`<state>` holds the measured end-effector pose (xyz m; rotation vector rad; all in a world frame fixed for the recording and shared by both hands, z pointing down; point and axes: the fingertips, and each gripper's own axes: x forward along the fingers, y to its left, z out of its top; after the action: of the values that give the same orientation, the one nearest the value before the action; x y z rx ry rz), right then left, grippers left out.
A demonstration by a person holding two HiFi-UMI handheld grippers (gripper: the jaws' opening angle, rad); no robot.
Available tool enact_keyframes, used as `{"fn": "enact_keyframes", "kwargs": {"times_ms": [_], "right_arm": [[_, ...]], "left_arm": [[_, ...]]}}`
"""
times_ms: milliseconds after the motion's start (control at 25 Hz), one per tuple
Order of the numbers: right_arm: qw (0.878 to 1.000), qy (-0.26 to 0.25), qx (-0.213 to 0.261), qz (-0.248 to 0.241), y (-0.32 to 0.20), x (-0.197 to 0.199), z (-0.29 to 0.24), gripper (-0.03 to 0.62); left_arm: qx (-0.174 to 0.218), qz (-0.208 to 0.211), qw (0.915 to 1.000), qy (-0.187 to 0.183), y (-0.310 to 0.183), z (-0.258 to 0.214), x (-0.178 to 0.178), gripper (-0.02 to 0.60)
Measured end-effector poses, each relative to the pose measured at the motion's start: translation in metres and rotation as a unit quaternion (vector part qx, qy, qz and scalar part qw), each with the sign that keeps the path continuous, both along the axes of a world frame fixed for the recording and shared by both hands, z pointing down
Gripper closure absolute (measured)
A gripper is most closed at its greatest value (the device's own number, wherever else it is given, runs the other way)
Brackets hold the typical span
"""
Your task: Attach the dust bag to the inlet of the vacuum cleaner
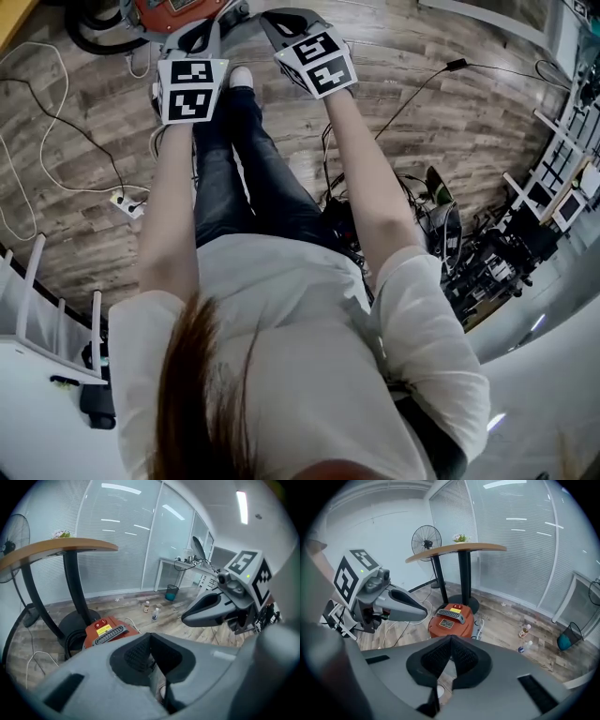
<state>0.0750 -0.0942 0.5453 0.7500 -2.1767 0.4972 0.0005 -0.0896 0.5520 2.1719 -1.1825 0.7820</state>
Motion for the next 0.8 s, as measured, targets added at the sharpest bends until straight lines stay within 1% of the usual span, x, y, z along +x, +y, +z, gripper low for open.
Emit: {"fn": "enact_keyframes", "kwargs": {"times_ms": [200, 360, 480, 600, 800], "right_arm": [[0.999, -0.010, 0.031, -0.004, -0.006, -0.006, -0.054, 0.592], [0.998, -0.027, 0.057, 0.001, -0.010, -0.013, -0.096, 0.592], [0.996, -0.055, 0.073, 0.022, -0.015, -0.015, -0.122, 0.592], [0.992, -0.080, 0.085, 0.052, -0.019, -0.014, -0.142, 0.592], [0.987, -0.096, 0.104, 0.078, -0.022, -0.011, -0.170, 0.592]], "left_arm": [[0.023, -0.006, 0.9997, 0.005, -0.007, -0.038, 0.004, 0.565], [0.052, -0.005, 0.9986, 0.004, -0.014, -0.076, 0.001, 0.565], [0.080, -0.004, 0.9967, 0.006, -0.021, -0.106, -0.004, 0.565], [0.096, -0.013, 0.9952, 0.016, -0.023, -0.129, -0.007, 0.565], [0.116, -0.025, 0.9925, 0.031, -0.025, -0.160, -0.010, 0.565]]}}
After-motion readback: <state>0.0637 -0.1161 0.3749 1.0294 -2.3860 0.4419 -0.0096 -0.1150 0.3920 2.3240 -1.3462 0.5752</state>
